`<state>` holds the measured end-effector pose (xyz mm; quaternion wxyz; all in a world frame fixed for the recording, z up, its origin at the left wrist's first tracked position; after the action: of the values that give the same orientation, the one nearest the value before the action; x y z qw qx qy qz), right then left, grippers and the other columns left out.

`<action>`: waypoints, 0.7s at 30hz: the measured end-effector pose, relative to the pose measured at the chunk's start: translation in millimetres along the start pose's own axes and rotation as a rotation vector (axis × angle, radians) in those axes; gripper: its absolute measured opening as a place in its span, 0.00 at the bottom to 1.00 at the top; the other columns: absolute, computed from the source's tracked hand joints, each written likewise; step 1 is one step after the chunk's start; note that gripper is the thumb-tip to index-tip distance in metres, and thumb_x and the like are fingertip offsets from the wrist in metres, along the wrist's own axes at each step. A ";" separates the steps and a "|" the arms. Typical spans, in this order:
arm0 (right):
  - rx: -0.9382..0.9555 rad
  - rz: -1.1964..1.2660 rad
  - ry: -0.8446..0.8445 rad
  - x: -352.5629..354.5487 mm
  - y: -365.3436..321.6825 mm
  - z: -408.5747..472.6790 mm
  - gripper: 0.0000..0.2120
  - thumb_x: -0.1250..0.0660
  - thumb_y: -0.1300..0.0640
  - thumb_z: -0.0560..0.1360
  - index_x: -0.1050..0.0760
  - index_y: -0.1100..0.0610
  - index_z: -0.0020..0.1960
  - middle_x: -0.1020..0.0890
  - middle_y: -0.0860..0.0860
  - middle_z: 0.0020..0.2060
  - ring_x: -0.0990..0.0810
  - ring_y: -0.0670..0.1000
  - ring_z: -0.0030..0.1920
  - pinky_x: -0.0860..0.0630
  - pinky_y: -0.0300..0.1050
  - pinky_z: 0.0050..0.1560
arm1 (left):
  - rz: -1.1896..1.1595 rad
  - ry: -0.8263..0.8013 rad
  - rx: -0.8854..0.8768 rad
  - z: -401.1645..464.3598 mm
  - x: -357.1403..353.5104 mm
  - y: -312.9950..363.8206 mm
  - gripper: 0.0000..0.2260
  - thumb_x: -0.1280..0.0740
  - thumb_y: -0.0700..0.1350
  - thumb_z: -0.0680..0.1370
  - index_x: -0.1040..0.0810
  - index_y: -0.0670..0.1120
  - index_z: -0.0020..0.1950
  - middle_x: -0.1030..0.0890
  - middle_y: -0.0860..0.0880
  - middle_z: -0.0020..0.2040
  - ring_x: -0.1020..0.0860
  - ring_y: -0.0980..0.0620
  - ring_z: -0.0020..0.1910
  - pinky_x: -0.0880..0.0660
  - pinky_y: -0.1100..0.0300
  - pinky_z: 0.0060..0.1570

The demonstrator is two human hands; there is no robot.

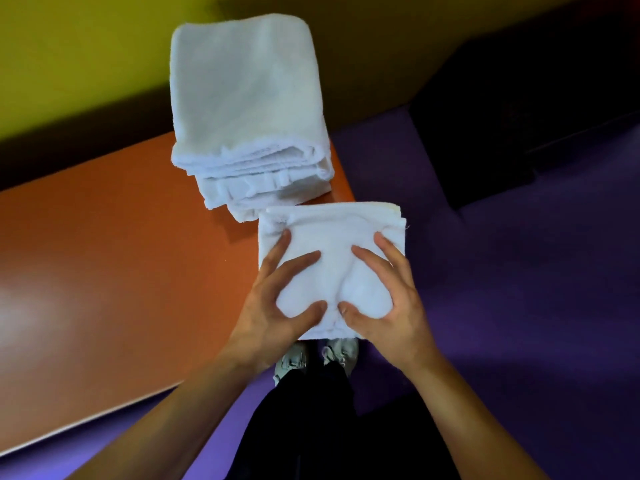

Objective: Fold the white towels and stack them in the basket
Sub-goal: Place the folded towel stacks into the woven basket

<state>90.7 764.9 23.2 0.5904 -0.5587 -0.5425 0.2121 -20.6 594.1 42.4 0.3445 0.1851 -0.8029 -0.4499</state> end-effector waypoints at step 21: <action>0.093 -0.017 0.042 319.4 5.7 66.8 0.36 0.20 0.54 0.69 0.29 0.44 0.72 0.40 0.38 0.77 0.40 0.44 0.78 0.33 0.41 0.71 | -0.069 0.024 -0.122 108.5 -176.1 247.2 0.27 0.22 0.44 0.72 0.24 0.60 0.69 0.43 0.69 0.78 0.44 0.70 0.76 0.38 0.71 0.67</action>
<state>136.8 1068.9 132.8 0.6288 -0.5304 -0.5241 0.2204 26.7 895.8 145.6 0.3492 0.1969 -0.7630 -0.5071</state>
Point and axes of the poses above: each hand's wrist, its own z-axis towards the middle knuckle, its own x-axis out of the back of the hand, y = z × x, the point moved 3 cm from there along z, towards the middle knuckle
